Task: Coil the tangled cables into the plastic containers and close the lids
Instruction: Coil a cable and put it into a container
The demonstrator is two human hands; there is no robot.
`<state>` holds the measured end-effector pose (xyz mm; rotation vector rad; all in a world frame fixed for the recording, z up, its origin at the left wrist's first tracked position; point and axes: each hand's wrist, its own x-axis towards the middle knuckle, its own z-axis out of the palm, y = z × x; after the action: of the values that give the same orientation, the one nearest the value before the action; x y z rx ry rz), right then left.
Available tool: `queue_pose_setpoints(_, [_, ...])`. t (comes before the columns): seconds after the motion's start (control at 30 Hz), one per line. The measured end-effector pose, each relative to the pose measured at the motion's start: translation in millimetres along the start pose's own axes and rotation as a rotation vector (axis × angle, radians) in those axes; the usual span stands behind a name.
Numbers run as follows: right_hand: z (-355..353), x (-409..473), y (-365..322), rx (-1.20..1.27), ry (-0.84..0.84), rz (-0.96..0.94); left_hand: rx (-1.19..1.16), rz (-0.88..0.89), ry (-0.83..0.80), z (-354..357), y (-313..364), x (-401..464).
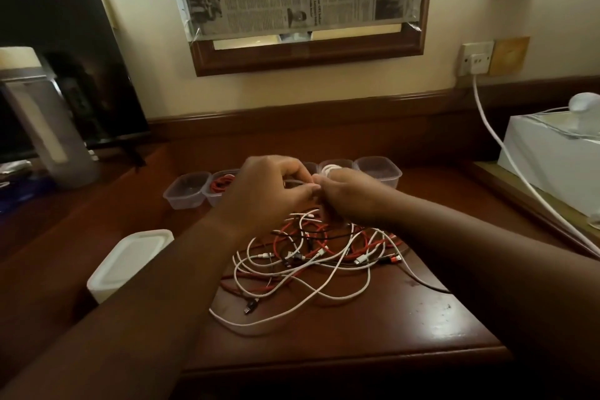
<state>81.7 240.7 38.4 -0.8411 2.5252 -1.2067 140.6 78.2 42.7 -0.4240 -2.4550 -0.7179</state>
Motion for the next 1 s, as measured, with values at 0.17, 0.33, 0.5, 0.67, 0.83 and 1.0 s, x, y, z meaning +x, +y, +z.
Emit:
queue_pose_setpoints(0.17, [-7, -12, -2, 0.644, -0.369, 0.081, -0.432, -0.191, -0.047, 0, -8, 0])
queue_pose_setpoints(0.33, [-10, -14, -12, 0.78, -0.399, 0.087, -0.887, -0.359, -0.208, 20, -7, -4])
queue_pose_setpoints(0.5, [6, -8, -7, 0.658, -0.088, 0.15, -0.419, -0.205, -0.094, 28, -6, -4])
queue_pose_setpoints(0.67, [13, -3, -10, 0.687, 0.061, 0.158, -0.312, -0.164, 0.018, 33, -5, -3])
queue_pose_setpoints(0.83, [16, 3, -11, 0.819, 0.08, 0.203, -0.469, -0.237, 0.012, 35, -6, 1])
queue_pose_setpoints(1.0, [14, 14, 8, 0.541, 0.244, 0.143, -0.436, -0.271, 0.034, 49, -15, 5])
